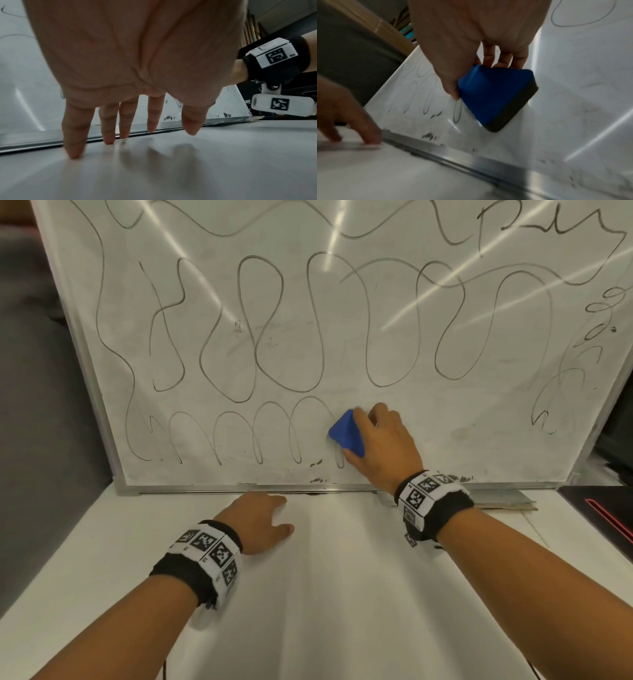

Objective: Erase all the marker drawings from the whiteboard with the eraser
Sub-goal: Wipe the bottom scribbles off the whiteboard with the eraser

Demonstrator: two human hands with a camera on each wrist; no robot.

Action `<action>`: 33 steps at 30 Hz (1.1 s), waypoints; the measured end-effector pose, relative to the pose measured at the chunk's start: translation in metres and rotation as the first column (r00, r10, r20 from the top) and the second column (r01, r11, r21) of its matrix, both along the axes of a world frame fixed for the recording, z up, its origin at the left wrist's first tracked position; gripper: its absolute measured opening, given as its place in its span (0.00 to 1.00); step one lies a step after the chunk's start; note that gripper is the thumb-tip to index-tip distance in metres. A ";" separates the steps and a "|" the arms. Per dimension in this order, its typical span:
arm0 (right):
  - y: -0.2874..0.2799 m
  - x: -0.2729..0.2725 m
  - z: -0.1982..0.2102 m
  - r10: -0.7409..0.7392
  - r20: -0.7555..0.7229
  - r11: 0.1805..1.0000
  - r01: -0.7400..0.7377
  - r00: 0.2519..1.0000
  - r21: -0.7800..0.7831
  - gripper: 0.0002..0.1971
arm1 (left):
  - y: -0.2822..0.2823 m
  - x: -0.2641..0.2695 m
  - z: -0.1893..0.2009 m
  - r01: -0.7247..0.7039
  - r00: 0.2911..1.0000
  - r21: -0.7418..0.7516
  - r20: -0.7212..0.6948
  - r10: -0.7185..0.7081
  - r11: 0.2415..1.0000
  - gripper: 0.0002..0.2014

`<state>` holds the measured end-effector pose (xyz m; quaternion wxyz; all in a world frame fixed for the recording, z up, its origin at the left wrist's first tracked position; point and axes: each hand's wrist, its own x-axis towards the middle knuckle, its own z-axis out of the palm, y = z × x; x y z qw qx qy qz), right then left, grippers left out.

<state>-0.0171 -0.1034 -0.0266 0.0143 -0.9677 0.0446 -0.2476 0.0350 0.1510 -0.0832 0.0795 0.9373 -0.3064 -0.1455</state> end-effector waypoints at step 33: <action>-0.010 -0.008 -0.006 0.028 -0.100 0.997 -0.035 0.995 -0.072 0.29 | 0.008 0.024 0.013 -0.101 0.995 0.336 0.053 0.088 0.936 0.48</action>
